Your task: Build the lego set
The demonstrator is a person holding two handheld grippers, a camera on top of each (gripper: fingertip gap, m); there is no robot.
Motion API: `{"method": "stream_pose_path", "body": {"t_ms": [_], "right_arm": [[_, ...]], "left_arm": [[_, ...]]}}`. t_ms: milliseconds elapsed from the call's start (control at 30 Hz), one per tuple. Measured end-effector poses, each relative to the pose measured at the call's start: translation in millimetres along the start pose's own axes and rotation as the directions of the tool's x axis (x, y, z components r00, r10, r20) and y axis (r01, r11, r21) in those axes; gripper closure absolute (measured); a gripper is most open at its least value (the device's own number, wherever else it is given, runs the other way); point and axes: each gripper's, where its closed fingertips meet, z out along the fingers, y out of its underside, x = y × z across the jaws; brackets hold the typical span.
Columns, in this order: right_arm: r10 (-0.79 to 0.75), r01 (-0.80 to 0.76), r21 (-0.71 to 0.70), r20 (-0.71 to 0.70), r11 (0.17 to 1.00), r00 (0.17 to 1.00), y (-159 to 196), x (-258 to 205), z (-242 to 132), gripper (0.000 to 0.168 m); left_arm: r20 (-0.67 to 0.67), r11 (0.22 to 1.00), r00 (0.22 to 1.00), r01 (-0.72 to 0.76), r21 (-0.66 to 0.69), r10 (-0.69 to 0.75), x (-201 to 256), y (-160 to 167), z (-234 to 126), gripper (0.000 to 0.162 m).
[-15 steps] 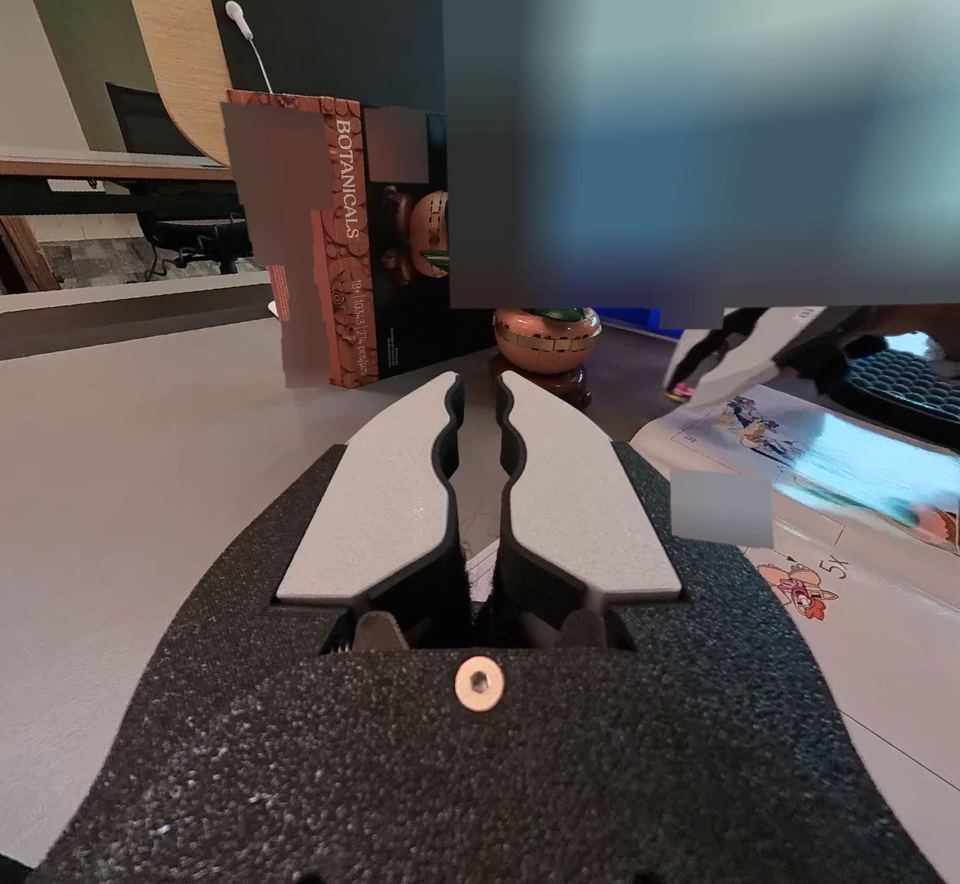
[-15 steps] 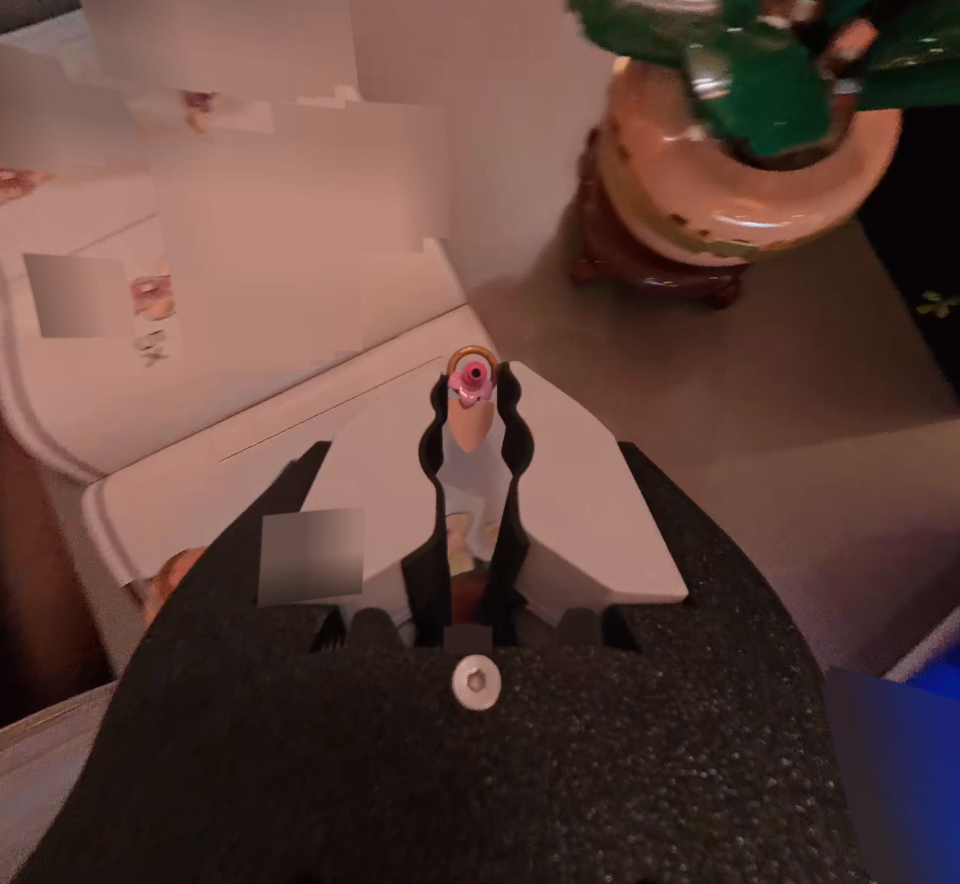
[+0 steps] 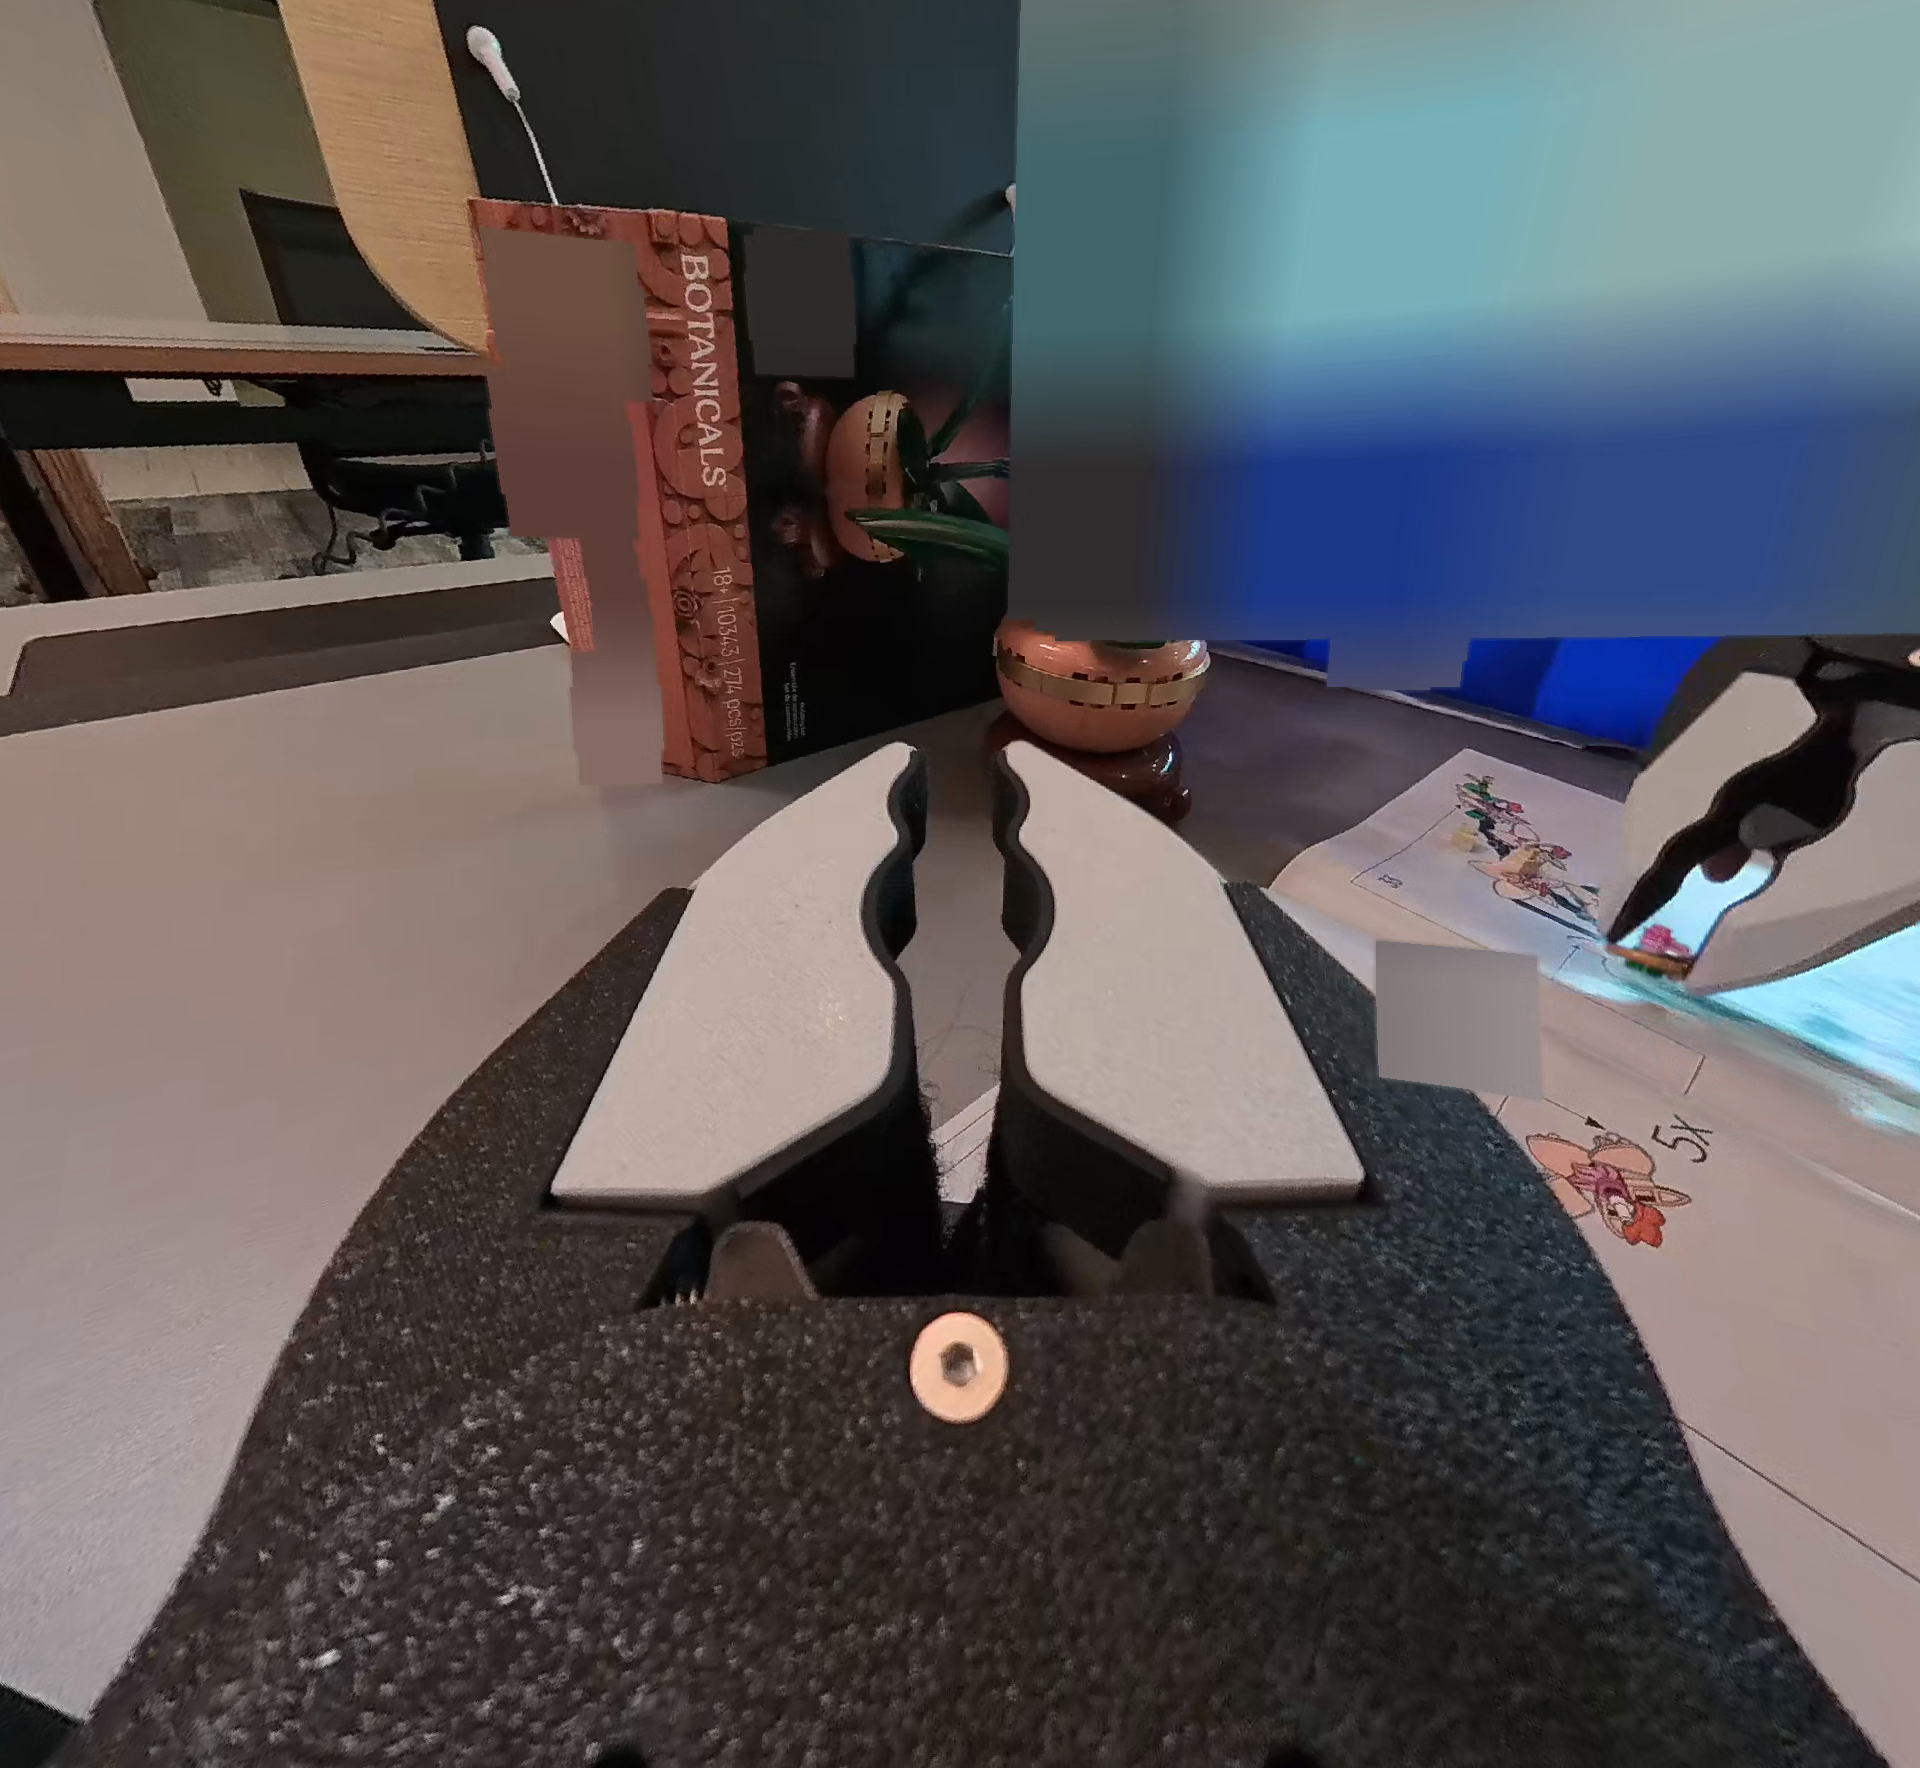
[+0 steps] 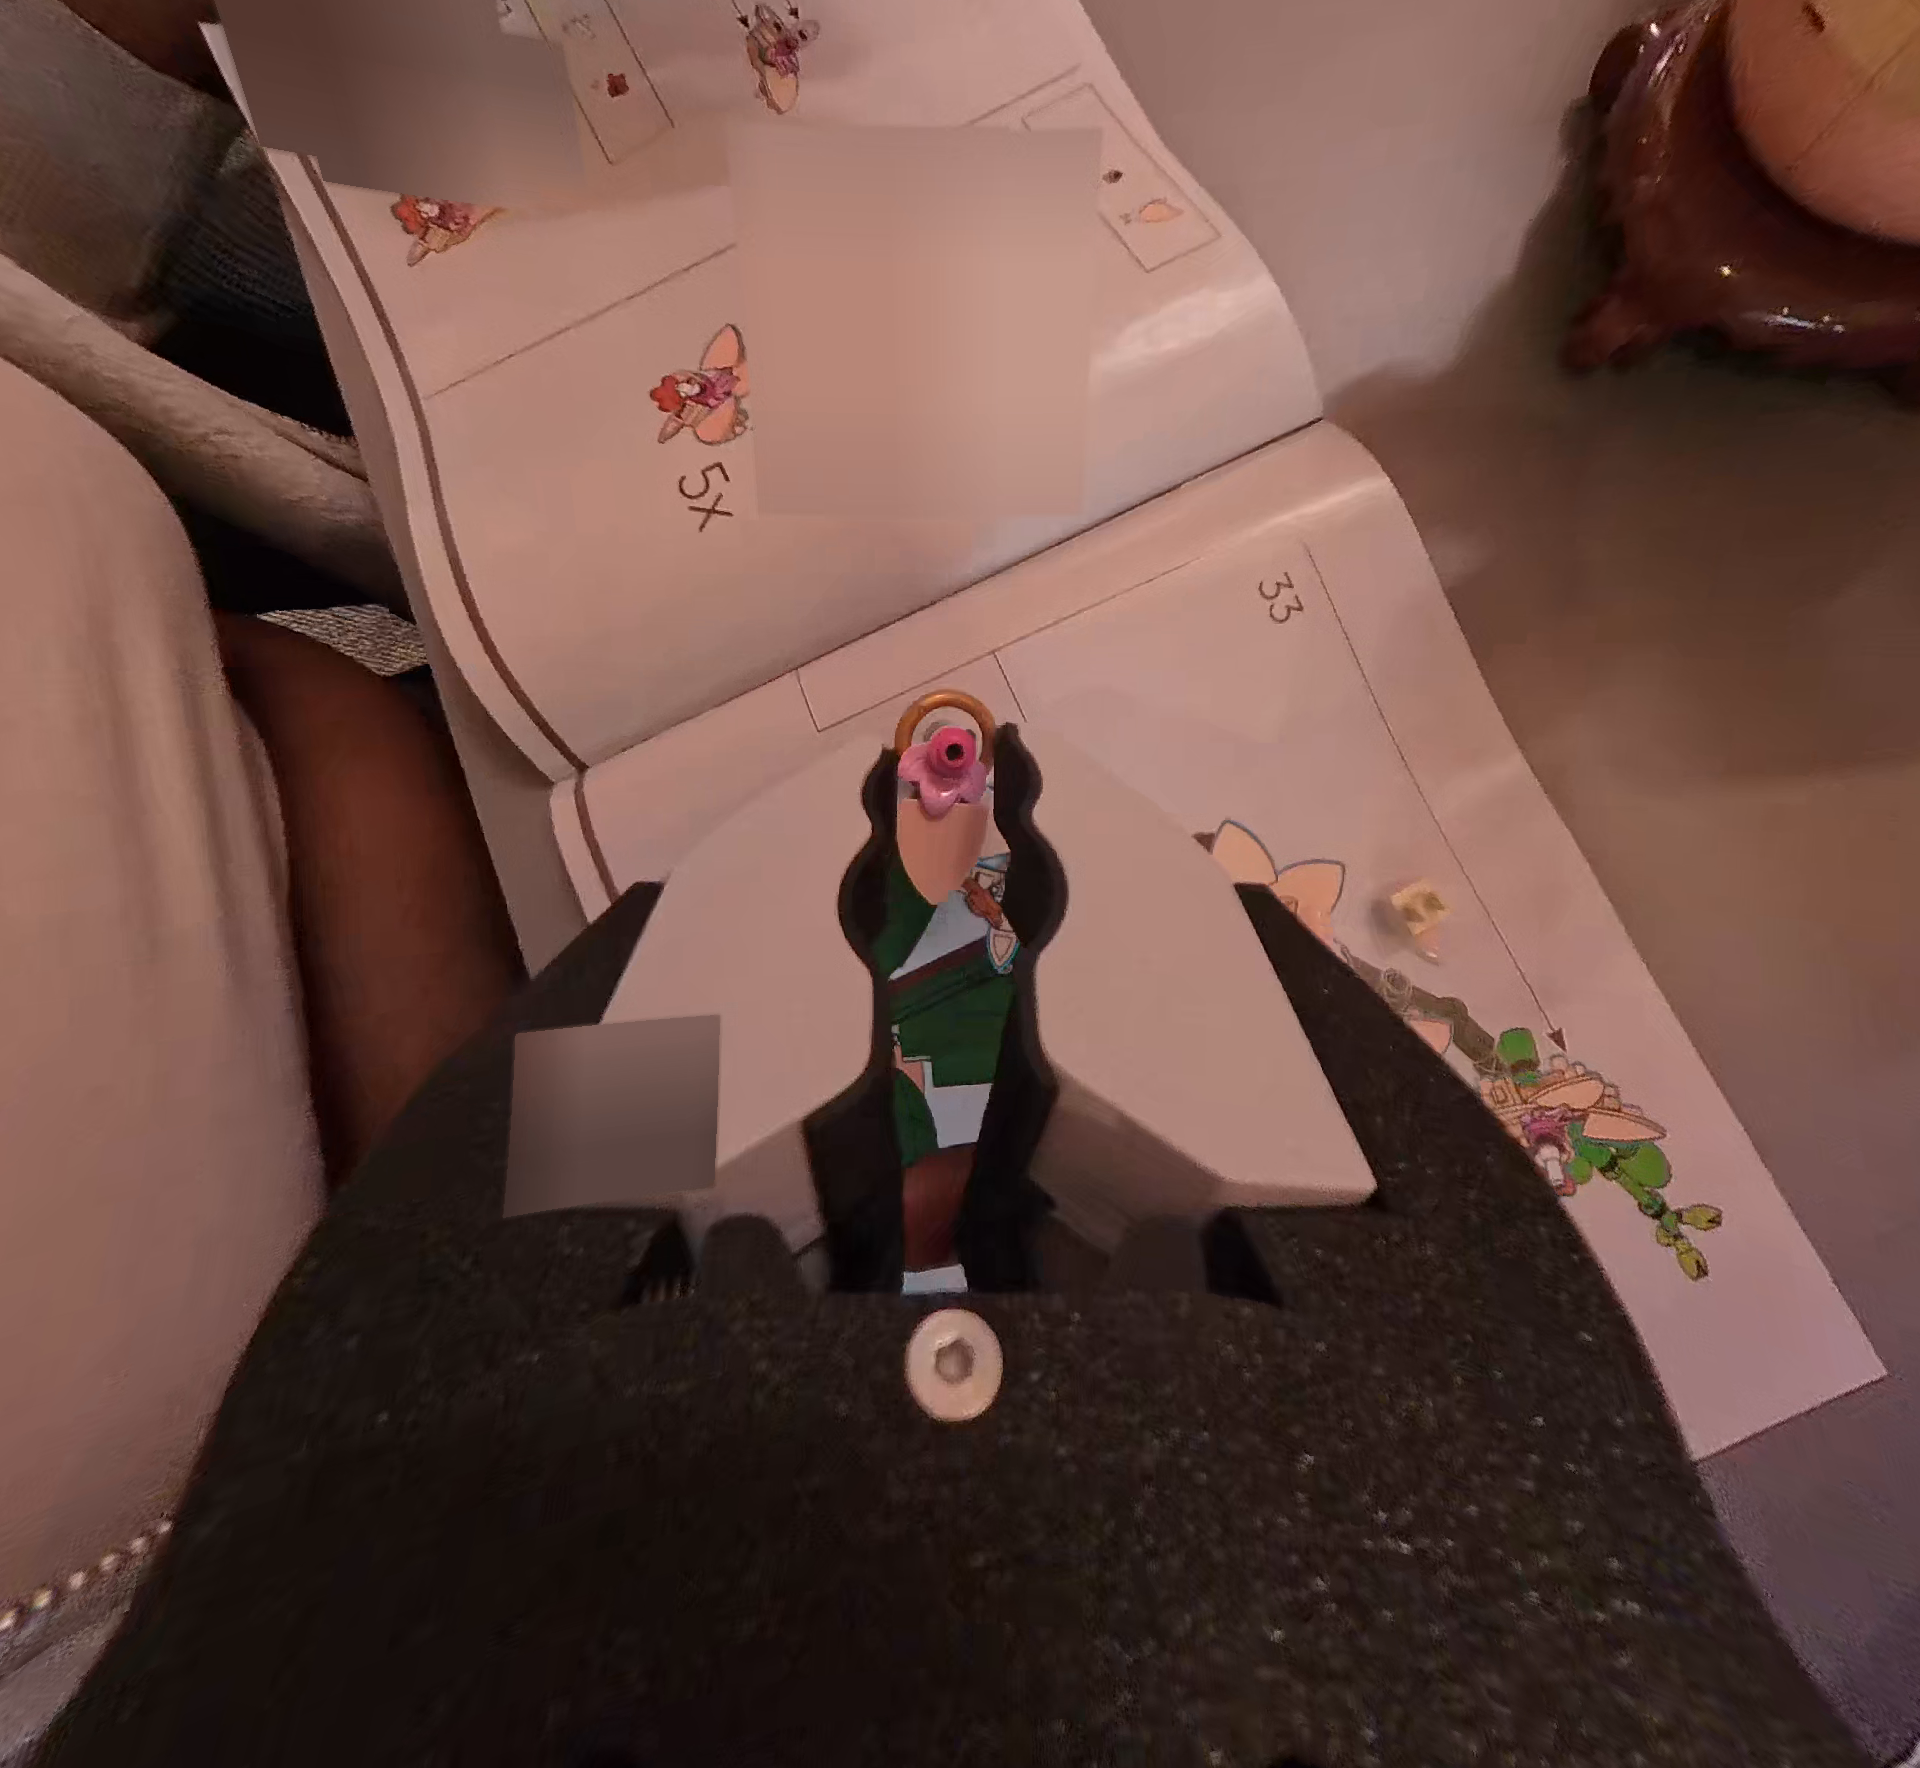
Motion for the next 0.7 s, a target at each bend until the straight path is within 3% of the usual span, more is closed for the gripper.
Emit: {"method": "stream_pose_path", "body": {"t_ms": [533, 700], "right_arm": [[0.066, -0.067, -0.025, -0.019, 0.997, 0.998, 11.7, 4.0, 6.4, 0.153], [0.058, -0.059, -0.047, -0.019, 0.997, 0.998, 13.6, 3.2, 5.0, 0.133]], "left_arm": [[0.004, 1.000, 1.000, 0.005, 0.008, -0.005, -1.0, -1.0, 0.8, 0.151], [0.001, 1.000, 1.000, 0.004, 0.009, -0.004, -0.6, -1.1, 0.9, 0.151]]}}
